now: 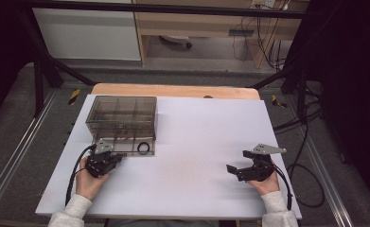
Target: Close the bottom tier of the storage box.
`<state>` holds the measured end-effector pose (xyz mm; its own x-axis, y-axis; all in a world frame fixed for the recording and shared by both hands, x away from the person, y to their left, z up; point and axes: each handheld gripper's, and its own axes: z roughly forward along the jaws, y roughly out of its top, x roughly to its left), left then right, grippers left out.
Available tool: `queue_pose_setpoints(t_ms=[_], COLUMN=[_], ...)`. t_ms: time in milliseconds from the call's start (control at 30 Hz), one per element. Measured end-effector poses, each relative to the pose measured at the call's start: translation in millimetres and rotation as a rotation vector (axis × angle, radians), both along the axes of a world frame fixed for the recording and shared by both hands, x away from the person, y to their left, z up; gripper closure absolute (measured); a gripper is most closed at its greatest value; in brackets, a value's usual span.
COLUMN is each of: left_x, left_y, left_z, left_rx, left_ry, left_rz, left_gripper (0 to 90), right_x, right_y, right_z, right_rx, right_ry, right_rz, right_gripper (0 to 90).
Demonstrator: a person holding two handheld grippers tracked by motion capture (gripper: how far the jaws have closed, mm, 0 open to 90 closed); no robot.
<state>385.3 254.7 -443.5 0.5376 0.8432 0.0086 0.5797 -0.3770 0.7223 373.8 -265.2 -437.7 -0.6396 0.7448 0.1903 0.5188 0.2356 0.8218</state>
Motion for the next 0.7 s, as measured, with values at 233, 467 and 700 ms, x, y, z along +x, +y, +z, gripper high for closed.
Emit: queue_pose_setpoints(t_ms=[233, 467, 700], left_x=[0.8, 2.4, 4.1], left_y=[-0.5, -0.2, 0.4], left_z=[-0.3, -0.4, -0.7], left_rx=[-0.004, -0.005, -0.014], left_ry=[-0.001, -0.005, -0.007], left_rz=[0.004, 0.007, 0.017], left_gripper=[90.0, 90.0, 90.0], right_x=[0.2, 0.1, 0.1], right_y=[-0.5, -0.4, -0.5], right_z=[0.0, 0.1, 0.1], right_rx=[0.0, 0.0, 0.002], right_ry=[-0.004, -0.005, -0.003], right_rz=[0.002, 0.002, 0.001], right_gripper=[0.5, 0.4, 0.5])
